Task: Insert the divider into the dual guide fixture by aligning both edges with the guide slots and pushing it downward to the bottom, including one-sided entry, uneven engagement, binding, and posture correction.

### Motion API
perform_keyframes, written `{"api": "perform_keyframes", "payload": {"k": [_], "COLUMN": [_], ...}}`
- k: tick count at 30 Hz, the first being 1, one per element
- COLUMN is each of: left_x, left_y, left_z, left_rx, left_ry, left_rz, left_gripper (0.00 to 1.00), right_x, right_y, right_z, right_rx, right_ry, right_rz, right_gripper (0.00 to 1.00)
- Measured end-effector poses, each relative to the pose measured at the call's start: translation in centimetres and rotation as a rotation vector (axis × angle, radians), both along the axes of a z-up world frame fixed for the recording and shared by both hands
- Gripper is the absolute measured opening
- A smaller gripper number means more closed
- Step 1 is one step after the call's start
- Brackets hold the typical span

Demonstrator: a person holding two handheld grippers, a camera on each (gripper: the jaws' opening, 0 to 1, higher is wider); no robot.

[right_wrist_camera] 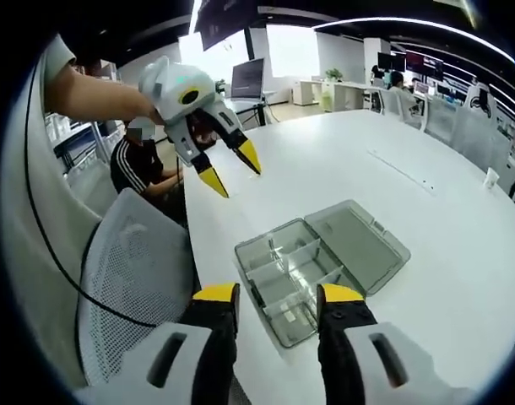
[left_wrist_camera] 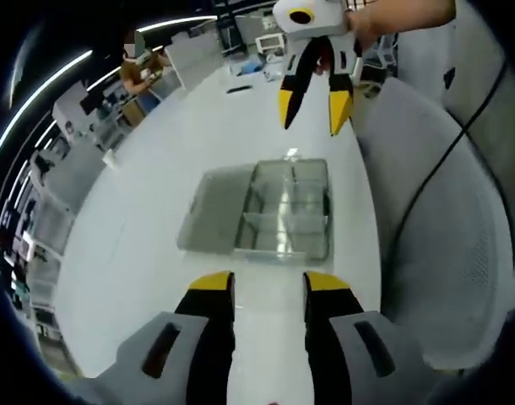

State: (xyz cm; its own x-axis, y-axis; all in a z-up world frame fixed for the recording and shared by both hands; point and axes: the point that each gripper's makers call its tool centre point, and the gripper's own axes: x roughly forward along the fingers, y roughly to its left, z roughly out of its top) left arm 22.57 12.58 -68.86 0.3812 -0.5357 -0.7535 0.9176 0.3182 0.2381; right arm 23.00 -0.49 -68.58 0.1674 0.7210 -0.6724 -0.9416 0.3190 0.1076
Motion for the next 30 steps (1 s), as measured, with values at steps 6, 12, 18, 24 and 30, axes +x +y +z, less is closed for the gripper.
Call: {"api": "perform_keyframes", "payload": {"k": [6,12,18,24,30], "left_x": [-0.2,-0.4,-0.6,-0.5,-0.4], "left_y": [-1.2,-2.5,-3.8,-4.7,-5.4], "left_z": [0.7,1.3,1.6,2.1,2.2], "left_rx": [-0.023,-0.039,-0.053,-0.071,-0.074], "left_ry": [-0.022,-0.044,-0.057,-0.073,-0.094], "left_rz": [0.001,-0.004,-0.010,-0.010,-0.009], "left_gripper": [0.29,0.29,0.29,0.29,0.29], "right_x": [0.1,0.1,0.2,0.1,0.0], "right_y": [0.5,0.8,1.3,1.7,2.3], "right_z": [0.4,0.6,0.9,0.9,1.1], "right_rx": [0.020,0.036,0.055,0.060,0.075], "right_ry": [0.010,0.020,0.034,0.042,0.049], "right_rz": [-0.005,-0.014,-0.025,-0.021,-0.019], "right_gripper": [0.30,0.27,0.24,0.23,0.23]}}
